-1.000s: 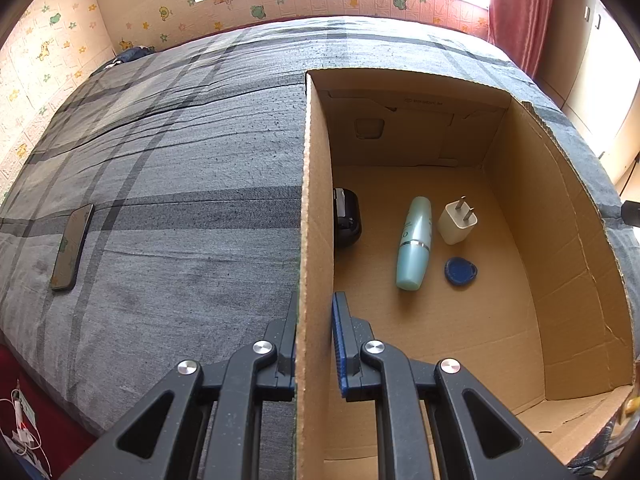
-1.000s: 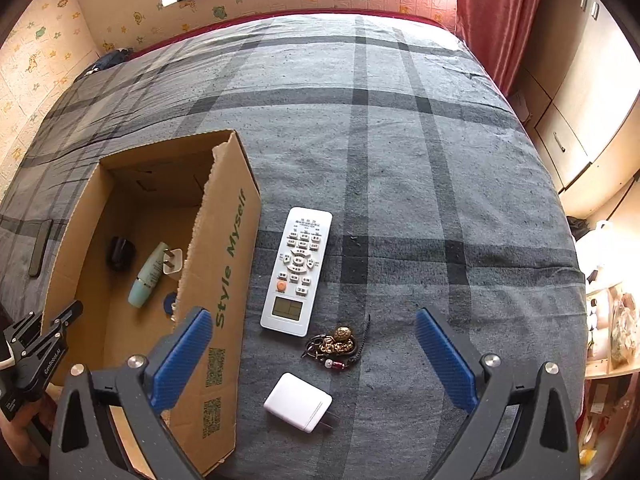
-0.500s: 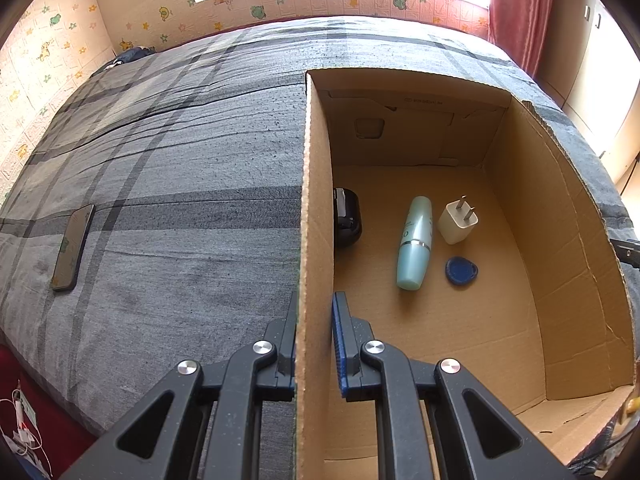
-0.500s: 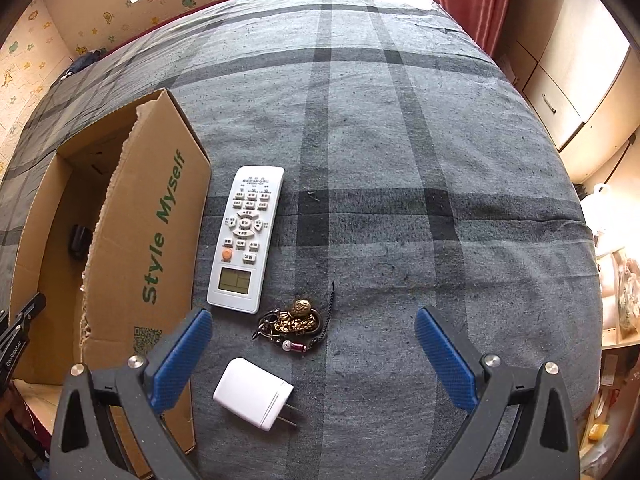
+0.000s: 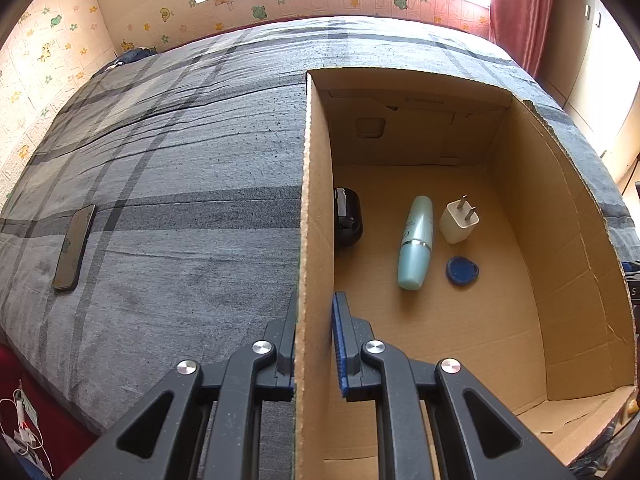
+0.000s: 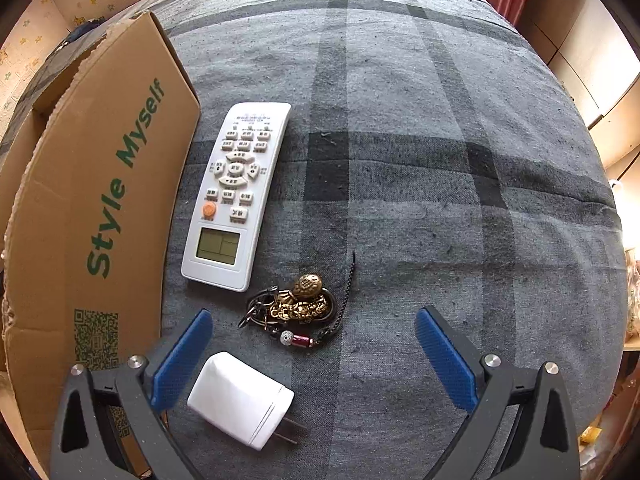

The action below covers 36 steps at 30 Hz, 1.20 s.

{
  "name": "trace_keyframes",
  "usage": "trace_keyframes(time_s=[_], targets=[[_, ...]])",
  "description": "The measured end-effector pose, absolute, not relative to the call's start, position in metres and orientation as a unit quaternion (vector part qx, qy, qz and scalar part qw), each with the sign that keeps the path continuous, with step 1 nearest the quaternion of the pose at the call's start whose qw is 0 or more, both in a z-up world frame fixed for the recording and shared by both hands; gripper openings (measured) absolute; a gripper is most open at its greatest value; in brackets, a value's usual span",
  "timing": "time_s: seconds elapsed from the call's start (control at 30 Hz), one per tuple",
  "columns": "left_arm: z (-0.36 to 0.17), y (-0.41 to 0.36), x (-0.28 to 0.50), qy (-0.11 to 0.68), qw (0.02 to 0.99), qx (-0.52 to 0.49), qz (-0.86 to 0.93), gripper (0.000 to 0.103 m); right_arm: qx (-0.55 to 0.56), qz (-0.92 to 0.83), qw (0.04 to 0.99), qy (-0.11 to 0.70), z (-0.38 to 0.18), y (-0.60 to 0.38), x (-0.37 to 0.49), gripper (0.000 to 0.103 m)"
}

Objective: Organize rigid objects
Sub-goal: 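Withdraw the right gripper from the box toward the keychain, then close the right gripper on the brass keychain ring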

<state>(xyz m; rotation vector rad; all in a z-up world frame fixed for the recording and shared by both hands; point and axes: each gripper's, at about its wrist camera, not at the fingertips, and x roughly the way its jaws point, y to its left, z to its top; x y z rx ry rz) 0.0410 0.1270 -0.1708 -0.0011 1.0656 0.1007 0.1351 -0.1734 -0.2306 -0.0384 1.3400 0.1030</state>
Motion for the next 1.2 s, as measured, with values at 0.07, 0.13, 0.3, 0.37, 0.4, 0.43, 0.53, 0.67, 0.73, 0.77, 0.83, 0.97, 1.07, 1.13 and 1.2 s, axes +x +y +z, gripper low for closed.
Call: trace_keyframes(time_s=[0.07, 0.13, 0.3, 0.37, 0.4, 0.43, 0.53, 0.67, 0.73, 0.77, 0.83, 0.97, 1.07, 1.13, 1.2], targets=[[-0.171, 0.127, 0.041, 0.508, 0.86, 0.0, 0.048, 0.014, -0.021, 0.046, 0.778, 0.626, -0.237, -0.173, 0.136, 0.103], [-0.171, 0.126, 0.041, 0.508, 0.86, 0.0, 0.048, 0.014, -0.024, 0.045, 0.776, 0.628, -0.24, -0.172, 0.137, 0.103], [-0.171, 0.126, 0.041, 0.508, 0.86, 0.002, 0.048, 0.014, -0.019, 0.042, 0.773, 0.632, -0.247, -0.173, 0.139, 0.102], [-0.172, 0.126, 0.041, 0.508, 0.86, 0.003, 0.048, 0.014, -0.018, 0.04, 0.773, 0.633, -0.249, -0.173, 0.141, 0.102], [-0.171, 0.126, 0.041, 0.508, 0.86, 0.003, 0.048, 0.014, -0.019, 0.039, 0.773, 0.633, -0.251, -0.173, 0.142, 0.102], [-0.172, 0.126, 0.041, 0.508, 0.86, 0.003, 0.048, 0.014, -0.021, 0.038, 0.772, 0.634, -0.253, -0.173, 0.144, 0.102], [-0.172, 0.126, 0.041, 0.508, 0.86, 0.002, 0.049, 0.014, -0.033, 0.034, 0.773, 0.633, -0.258, -0.169, 0.151, 0.102], [-0.171, 0.126, 0.041, 0.508, 0.86, 0.003, 0.049, 0.014, -0.038, 0.031, 0.774, 0.632, -0.262, -0.166, 0.15, 0.102], [-0.172, 0.126, 0.041, 0.508, 0.86, 0.002, 0.049, 0.014, -0.042, 0.03, 0.773, 0.632, -0.265, -0.163, 0.15, 0.102], [-0.172, 0.126, 0.041, 0.508, 0.86, 0.003, 0.049, 0.014, -0.044, 0.028, 0.773, 0.632, -0.268, -0.161, 0.15, 0.101], [-0.172, 0.125, 0.041, 0.508, 0.86, 0.005, 0.05, 0.014, -0.048, 0.024, 0.775, 0.63, -0.268, -0.159, 0.15, 0.092], [-0.172, 0.124, 0.041, 0.508, 0.86, 0.005, 0.051, 0.014, -0.039, 0.031, 0.776, 0.629, -0.259, -0.158, 0.147, 0.05], [-0.172, 0.124, 0.041, 0.508, 0.86, 0.005, 0.051, 0.014, -0.03, 0.034, 0.78, 0.624, -0.255, -0.158, 0.144, 0.048], [-0.172, 0.124, 0.042, 0.508, 0.86, 0.005, 0.051, 0.014, -0.026, 0.036, 0.784, 0.62, -0.255, -0.161, 0.143, 0.048], [-0.172, 0.124, 0.042, 0.508, 0.86, 0.005, 0.051, 0.014, -0.014, 0.036, 0.788, 0.615, -0.253, -0.166, 0.141, 0.048]])
